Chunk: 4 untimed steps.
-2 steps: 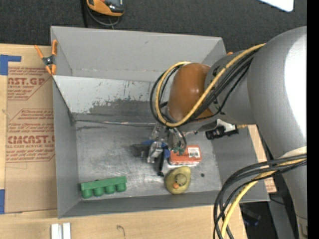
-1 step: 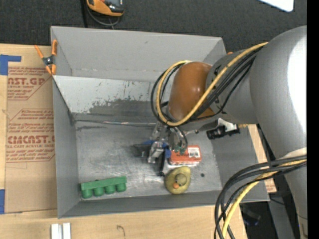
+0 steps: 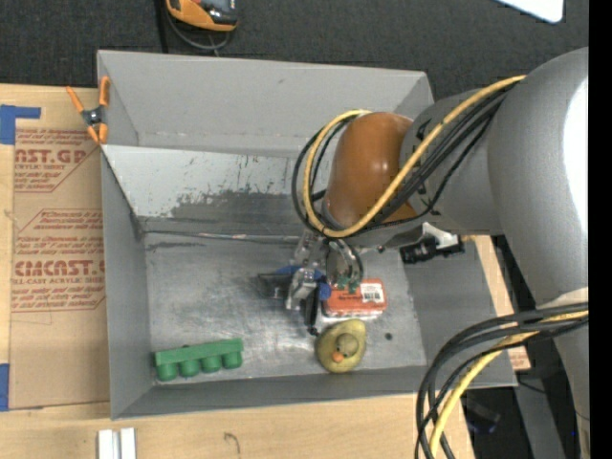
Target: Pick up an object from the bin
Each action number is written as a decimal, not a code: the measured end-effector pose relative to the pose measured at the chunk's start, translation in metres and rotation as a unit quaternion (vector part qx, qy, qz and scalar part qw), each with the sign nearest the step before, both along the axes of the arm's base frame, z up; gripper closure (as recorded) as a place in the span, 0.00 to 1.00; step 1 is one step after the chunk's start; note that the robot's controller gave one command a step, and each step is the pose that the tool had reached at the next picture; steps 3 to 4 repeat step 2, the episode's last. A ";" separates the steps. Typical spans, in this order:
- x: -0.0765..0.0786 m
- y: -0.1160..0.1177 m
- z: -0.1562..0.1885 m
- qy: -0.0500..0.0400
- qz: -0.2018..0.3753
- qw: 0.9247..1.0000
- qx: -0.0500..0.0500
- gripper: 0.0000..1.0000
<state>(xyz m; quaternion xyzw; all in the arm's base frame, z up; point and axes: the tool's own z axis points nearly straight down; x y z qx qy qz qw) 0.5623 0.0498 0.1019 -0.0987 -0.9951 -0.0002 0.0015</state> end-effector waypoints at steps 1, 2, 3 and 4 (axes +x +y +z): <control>-0.001 0.000 0.015 0.002 0.000 1.000 0.000 1.00; 0.000 0.000 0.037 -0.001 0.000 1.000 0.000 1.00; 0.000 0.000 0.037 -0.001 0.000 1.000 0.000 1.00; 0.000 0.000 0.037 -0.001 0.000 1.000 0.000 1.00</control>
Offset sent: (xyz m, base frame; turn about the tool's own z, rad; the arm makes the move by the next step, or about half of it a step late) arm -0.0002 -0.0001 0.0580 0.0000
